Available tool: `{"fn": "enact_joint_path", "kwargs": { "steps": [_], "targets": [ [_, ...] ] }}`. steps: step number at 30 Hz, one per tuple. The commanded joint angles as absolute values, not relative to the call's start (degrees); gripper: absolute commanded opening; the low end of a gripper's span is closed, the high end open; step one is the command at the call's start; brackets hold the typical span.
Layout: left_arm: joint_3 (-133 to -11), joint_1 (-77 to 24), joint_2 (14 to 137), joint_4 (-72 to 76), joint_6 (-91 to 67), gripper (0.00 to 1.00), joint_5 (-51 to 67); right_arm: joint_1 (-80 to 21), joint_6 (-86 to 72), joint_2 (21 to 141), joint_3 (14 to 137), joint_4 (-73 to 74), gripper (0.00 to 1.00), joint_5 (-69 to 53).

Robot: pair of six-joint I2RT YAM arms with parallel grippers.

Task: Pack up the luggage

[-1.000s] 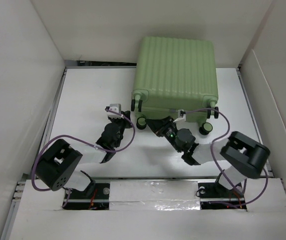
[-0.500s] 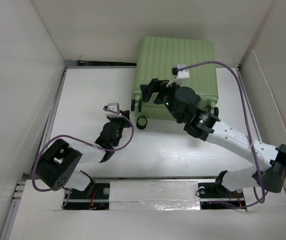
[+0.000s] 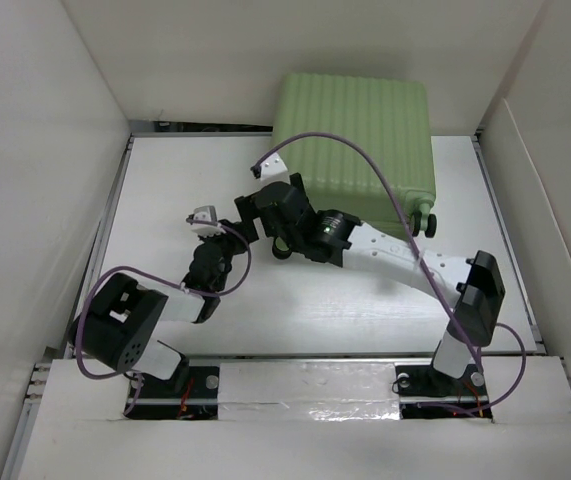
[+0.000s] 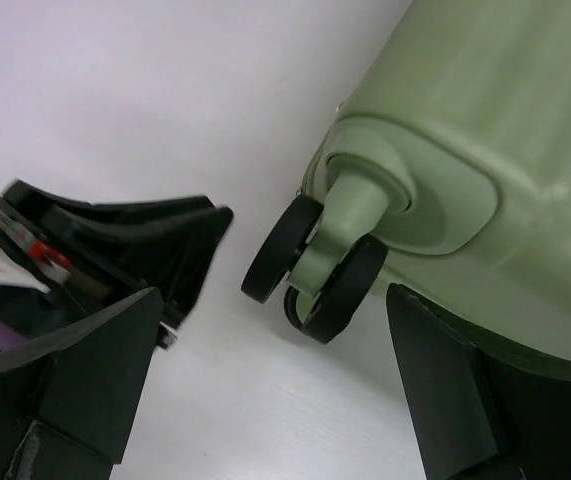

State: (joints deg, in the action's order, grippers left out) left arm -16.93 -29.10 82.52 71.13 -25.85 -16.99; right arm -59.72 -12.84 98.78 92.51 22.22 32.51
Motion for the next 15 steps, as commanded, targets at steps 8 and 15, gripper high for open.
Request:
{"fn": "enact_joint_path", "kwargs": {
  "steps": [8,15],
  "targets": [
    [-13.01,-25.75,81.39,78.39,-39.11,0.18,-12.22,-59.94,-22.67,106.68,98.52,24.52,0.96,45.15],
    [-12.57,-27.95,80.42,78.83,-36.04,0.22,-8.89,-58.45,-26.63,106.45,96.78,21.01,0.37,48.6]
  ]
}}
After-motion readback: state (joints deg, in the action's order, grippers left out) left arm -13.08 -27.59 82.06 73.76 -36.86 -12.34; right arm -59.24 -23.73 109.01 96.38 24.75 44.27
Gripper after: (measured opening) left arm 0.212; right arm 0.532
